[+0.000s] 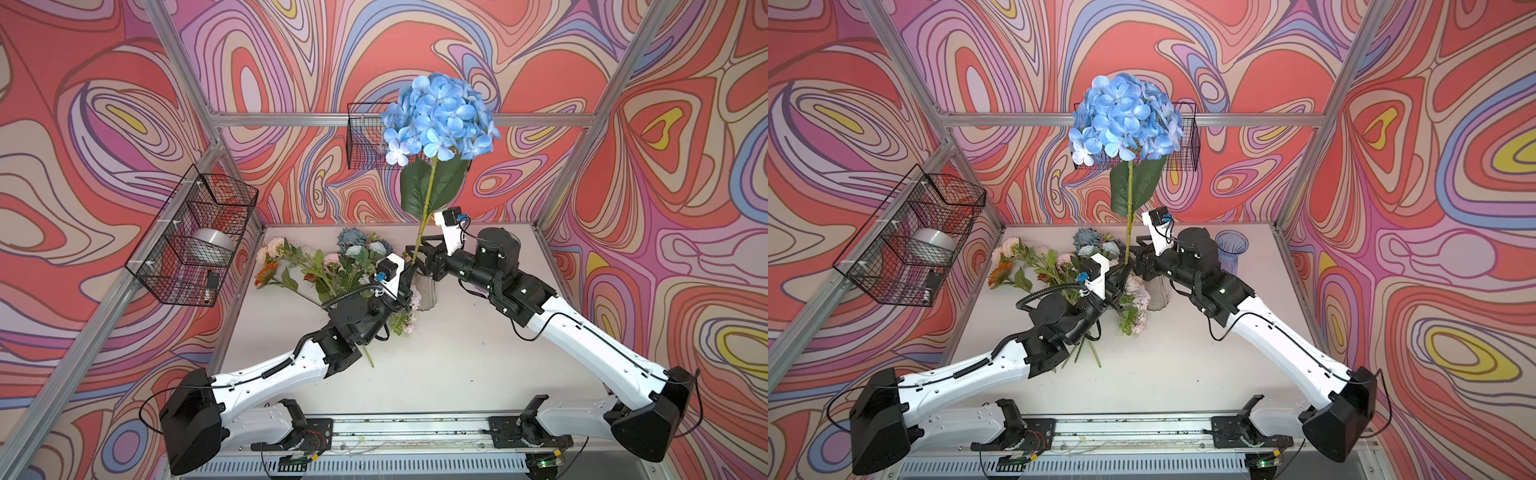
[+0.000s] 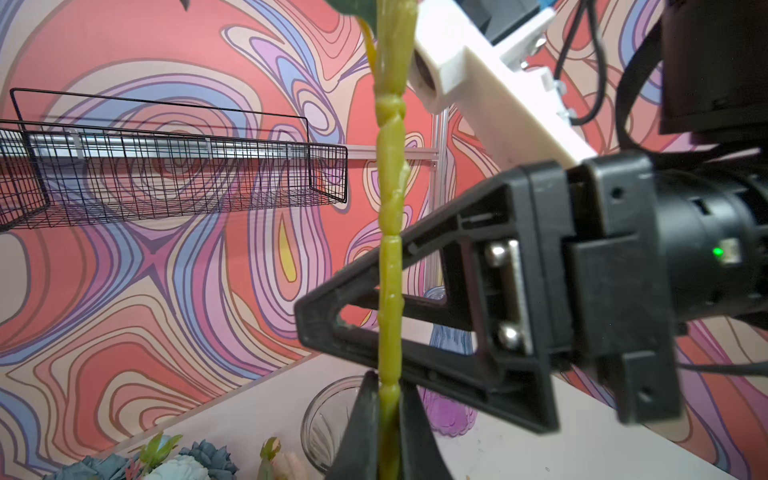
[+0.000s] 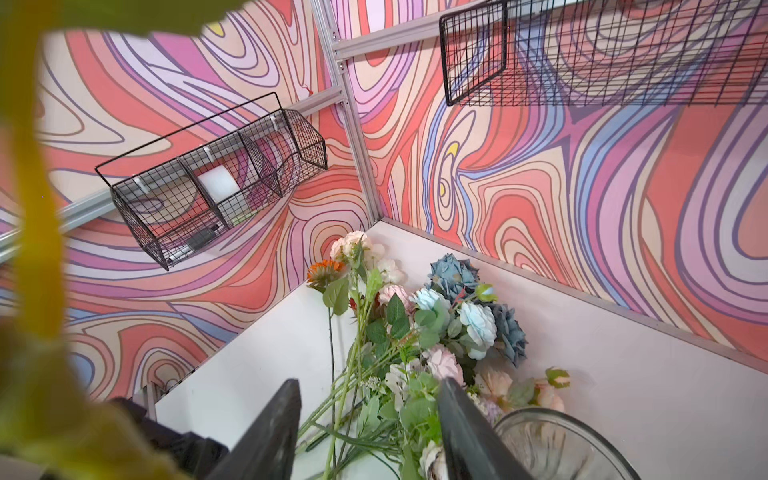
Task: Arrange the flowers into the vase
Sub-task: 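Grasp the hydrangea stem with the right gripper above the left gripper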
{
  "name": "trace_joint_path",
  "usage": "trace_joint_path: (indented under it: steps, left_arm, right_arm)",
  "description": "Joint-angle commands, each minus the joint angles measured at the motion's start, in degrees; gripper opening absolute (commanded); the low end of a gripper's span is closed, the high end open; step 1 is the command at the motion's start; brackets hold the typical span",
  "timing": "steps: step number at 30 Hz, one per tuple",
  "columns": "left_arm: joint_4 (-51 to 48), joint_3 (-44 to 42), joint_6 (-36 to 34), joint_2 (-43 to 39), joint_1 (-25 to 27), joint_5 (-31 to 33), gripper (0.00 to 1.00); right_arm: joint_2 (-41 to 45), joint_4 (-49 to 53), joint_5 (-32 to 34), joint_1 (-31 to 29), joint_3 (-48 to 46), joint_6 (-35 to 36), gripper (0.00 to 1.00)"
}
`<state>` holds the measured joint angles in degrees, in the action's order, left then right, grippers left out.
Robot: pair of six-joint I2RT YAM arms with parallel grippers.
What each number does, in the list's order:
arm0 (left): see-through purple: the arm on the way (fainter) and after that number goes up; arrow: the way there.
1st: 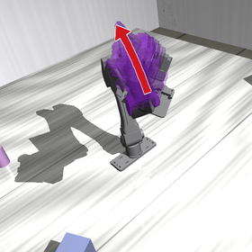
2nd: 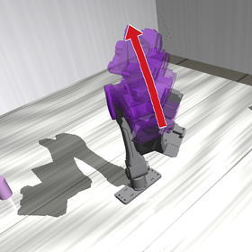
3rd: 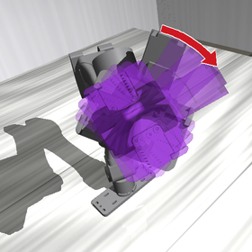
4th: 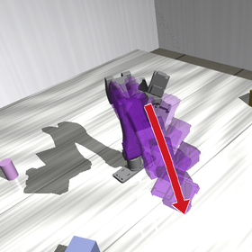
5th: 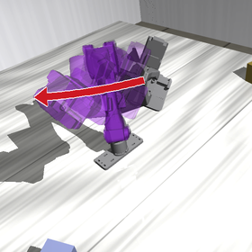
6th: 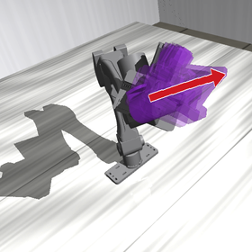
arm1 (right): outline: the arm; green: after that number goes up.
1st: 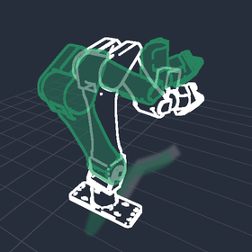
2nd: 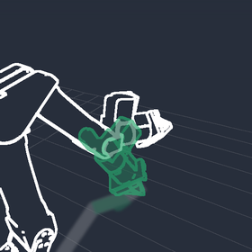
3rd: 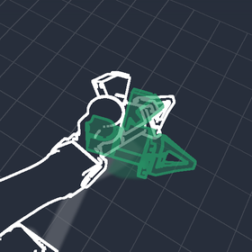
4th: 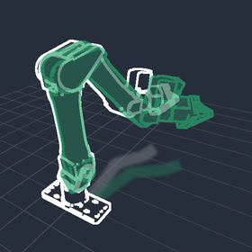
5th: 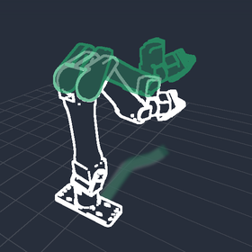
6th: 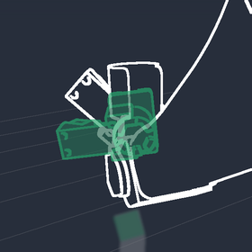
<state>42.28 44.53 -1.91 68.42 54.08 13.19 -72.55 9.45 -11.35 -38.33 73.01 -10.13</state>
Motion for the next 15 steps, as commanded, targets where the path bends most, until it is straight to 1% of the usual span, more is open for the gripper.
trace_joint_path:
  steps: [1, 6, 9, 15]
  left_arm:
    - [0.0, 2.5, -1.6, 1.3, 0.2, 1.8, 0.0]
    - [-0.8, 2.9, 0.1, 2.2, -1.1, 0.9, 0.0]
    - [-0.4, 2.9, 0.4, 2.7, -1.1, -0.2, 0.0]
    - [-0.8, 3.0, 0.0, 3.1, -1.2, -0.4, 0.0]
  right_arm:
    - [3.2, 2.5, -1.7, -1.3, -0.5, 2.1, 0.56]
    - [5.5, 2.1, -3.5, -1.2, 0.1, 3.6, 0.57]
    - [5.0, 0.4, -6.0, -1.2, 0.5, 3.3, 0.58]
    - [3.2, -1.7, -9.2, -1.2, 1.8, 3.5, 0.58]
